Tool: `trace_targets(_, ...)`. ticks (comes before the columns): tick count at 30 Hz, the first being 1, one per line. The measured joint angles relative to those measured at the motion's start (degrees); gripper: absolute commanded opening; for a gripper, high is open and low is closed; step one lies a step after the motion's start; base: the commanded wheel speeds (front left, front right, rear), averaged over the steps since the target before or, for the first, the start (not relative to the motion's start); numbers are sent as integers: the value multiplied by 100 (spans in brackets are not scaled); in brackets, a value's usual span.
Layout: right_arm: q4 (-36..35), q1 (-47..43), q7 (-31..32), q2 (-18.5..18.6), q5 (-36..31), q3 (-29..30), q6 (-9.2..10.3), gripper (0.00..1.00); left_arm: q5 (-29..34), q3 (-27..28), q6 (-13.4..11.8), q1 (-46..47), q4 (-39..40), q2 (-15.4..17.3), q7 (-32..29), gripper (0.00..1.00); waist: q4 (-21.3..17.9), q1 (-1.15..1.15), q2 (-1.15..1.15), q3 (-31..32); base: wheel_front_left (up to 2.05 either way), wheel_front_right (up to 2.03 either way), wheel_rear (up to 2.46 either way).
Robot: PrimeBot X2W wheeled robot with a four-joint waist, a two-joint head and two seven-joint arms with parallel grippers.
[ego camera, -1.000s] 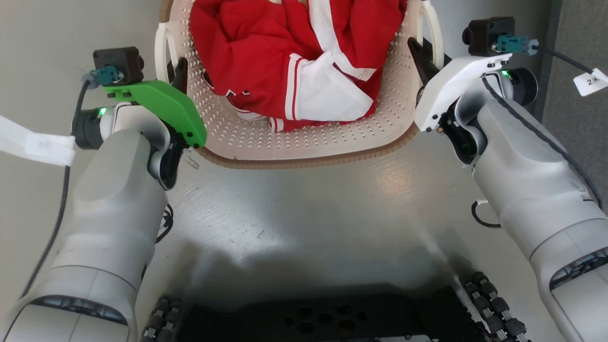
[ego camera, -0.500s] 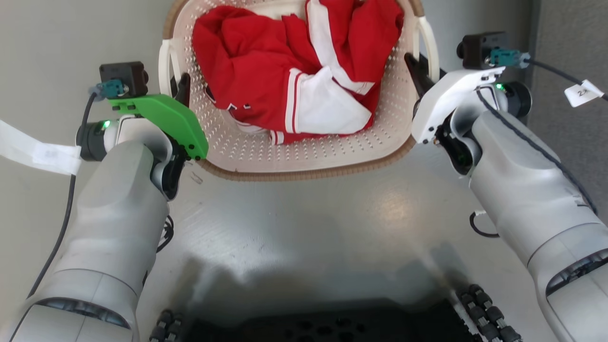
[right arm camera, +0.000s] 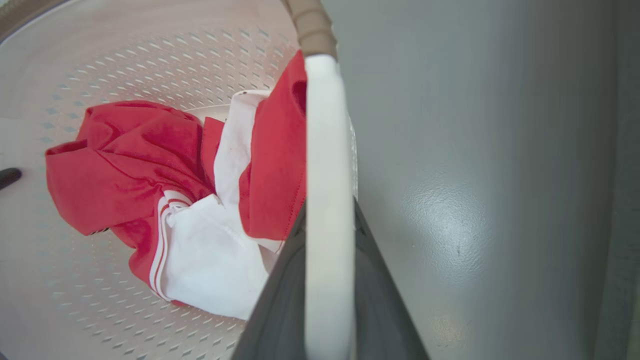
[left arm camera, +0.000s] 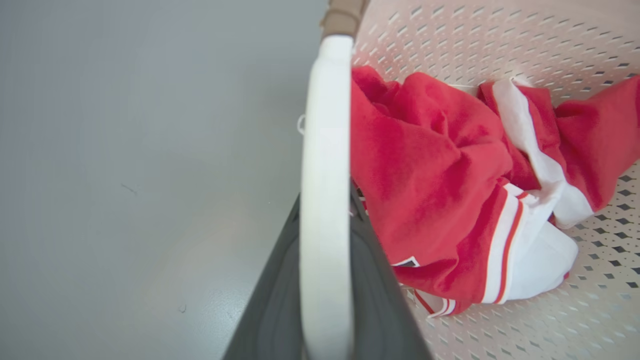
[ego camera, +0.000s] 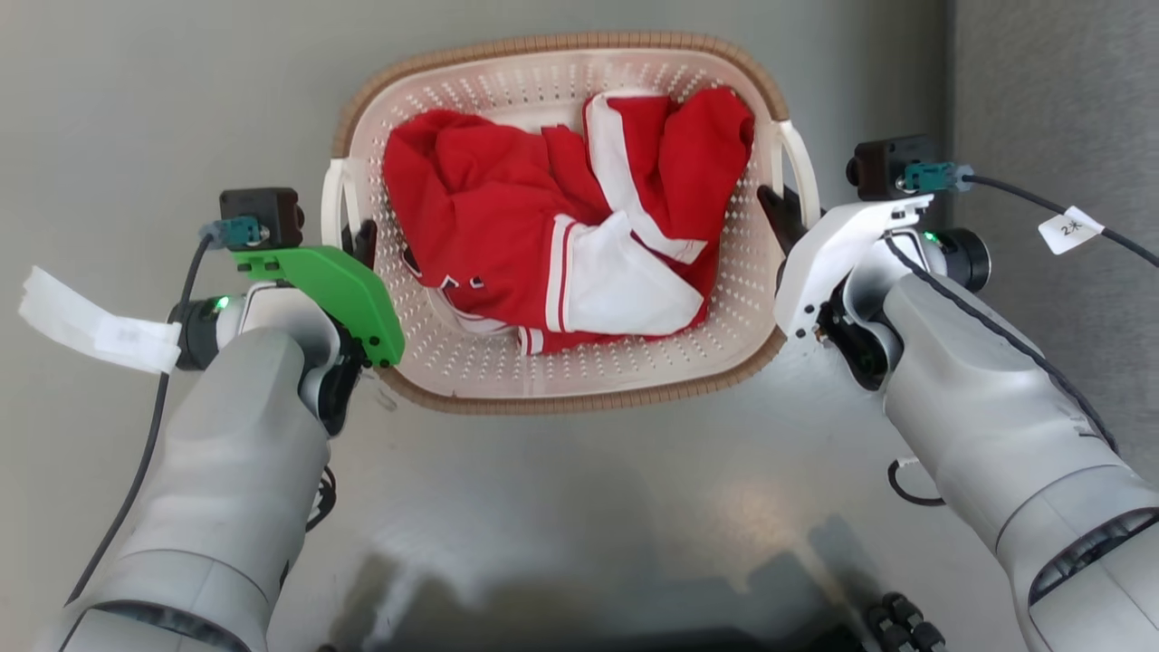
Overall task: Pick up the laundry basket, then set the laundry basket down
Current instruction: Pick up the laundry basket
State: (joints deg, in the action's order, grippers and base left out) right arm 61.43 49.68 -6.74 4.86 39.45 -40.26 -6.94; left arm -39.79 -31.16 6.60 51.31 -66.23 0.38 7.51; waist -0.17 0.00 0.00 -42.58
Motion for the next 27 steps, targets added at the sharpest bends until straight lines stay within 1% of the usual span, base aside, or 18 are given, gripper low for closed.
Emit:
trace_targets(13,64,-381,338,-32,404,-271,1,0,-346,-197,31,-419,-114,1,-321,0,-35,0,0,937,0,0,0)
trace_targets(26,69,-978,680,-62,786,-615,9,0,-654,-434,45,-1032,-185,5,-632,0,-104,0,0,1965,0,0,0)
trace_targets(27,70,-1030,692,-64,822,-641,41,0,-671,-453,46,-1083,-186,5,-656,0,-109,0,0,2039,0,0,0)
